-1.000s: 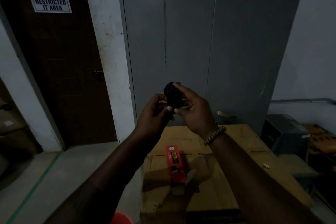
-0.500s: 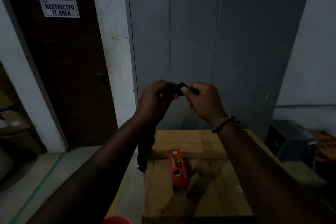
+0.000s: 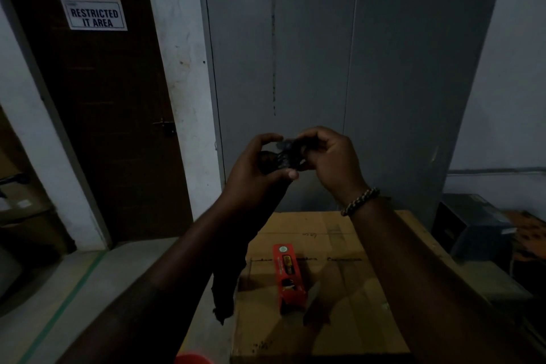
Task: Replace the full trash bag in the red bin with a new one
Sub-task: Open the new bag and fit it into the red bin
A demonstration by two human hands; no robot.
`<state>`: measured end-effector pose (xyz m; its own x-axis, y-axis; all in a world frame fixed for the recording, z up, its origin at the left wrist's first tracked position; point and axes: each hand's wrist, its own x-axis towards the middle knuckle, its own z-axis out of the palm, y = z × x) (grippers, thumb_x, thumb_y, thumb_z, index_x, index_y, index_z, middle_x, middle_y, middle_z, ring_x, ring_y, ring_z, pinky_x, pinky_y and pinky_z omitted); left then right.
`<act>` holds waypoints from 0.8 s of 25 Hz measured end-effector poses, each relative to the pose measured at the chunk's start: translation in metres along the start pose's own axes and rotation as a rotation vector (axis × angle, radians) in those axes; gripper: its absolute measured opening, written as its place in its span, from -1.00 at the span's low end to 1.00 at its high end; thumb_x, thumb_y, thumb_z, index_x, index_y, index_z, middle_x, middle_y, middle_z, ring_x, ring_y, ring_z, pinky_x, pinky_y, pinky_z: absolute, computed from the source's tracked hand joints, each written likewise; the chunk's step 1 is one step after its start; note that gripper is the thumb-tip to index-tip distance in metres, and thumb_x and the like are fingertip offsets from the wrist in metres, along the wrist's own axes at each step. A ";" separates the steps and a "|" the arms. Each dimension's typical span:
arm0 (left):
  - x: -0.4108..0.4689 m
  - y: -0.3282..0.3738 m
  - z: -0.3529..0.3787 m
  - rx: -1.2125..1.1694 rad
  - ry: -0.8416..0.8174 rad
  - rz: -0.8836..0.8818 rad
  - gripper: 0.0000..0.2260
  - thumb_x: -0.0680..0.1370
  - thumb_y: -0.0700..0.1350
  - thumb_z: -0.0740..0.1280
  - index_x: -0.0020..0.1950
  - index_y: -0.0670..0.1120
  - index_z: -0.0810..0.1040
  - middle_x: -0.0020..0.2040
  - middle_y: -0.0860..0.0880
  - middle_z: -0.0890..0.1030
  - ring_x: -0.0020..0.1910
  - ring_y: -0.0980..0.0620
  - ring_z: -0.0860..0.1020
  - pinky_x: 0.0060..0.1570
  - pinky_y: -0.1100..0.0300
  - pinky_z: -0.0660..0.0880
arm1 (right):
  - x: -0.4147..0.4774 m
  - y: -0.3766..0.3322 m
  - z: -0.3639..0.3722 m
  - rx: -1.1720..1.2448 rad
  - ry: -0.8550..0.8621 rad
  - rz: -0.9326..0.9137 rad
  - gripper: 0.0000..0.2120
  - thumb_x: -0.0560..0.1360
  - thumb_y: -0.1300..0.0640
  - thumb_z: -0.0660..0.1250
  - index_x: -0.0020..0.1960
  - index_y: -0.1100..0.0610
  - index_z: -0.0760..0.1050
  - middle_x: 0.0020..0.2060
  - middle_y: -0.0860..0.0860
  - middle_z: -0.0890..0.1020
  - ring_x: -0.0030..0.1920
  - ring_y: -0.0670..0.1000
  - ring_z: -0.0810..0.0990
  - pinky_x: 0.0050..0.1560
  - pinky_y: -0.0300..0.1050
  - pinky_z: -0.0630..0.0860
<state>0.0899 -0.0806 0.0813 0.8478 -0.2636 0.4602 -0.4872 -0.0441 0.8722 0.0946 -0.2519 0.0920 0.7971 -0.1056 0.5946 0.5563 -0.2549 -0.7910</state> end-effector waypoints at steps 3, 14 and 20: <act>-0.004 -0.002 0.001 -0.010 -0.023 0.001 -0.54 0.51 -0.25 0.46 0.35 0.06 0.46 0.05 -0.10 0.63 -0.10 0.08 0.68 -0.20 0.30 0.62 | 0.002 -0.001 -0.001 0.159 0.064 0.196 -0.82 0.63 0.11 0.31 -0.09 0.16 0.61 -0.12 0.19 0.69 -0.06 0.23 0.71 -0.05 0.36 0.64; 0.018 -0.001 -0.004 0.057 0.135 0.012 -0.85 0.63 -0.10 0.31 0.12 -0.08 0.64 -0.03 -0.05 0.71 -0.07 0.00 0.71 -0.02 -0.08 0.66 | -0.005 0.004 0.009 0.084 -0.004 0.208 -0.93 0.55 0.27 0.40 -0.12 0.18 0.59 -0.19 0.14 0.71 -0.12 0.16 0.72 -0.05 0.17 0.69; 0.026 -0.003 -0.016 -0.034 0.243 -0.020 -0.86 0.66 -0.14 0.22 0.17 0.03 0.51 0.13 -0.10 0.62 0.07 -0.12 0.66 -0.10 -0.10 0.67 | 0.001 0.004 0.003 0.286 0.031 0.284 -0.84 0.58 0.32 0.33 -0.17 0.20 0.46 -0.20 0.16 0.61 -0.11 0.11 0.66 -0.04 0.13 0.65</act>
<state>0.1163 -0.0723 0.0930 0.8847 -0.0231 0.4655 -0.4659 -0.0129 0.8848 0.0981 -0.2501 0.0888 0.9235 -0.1636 0.3470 0.3613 0.0663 -0.9301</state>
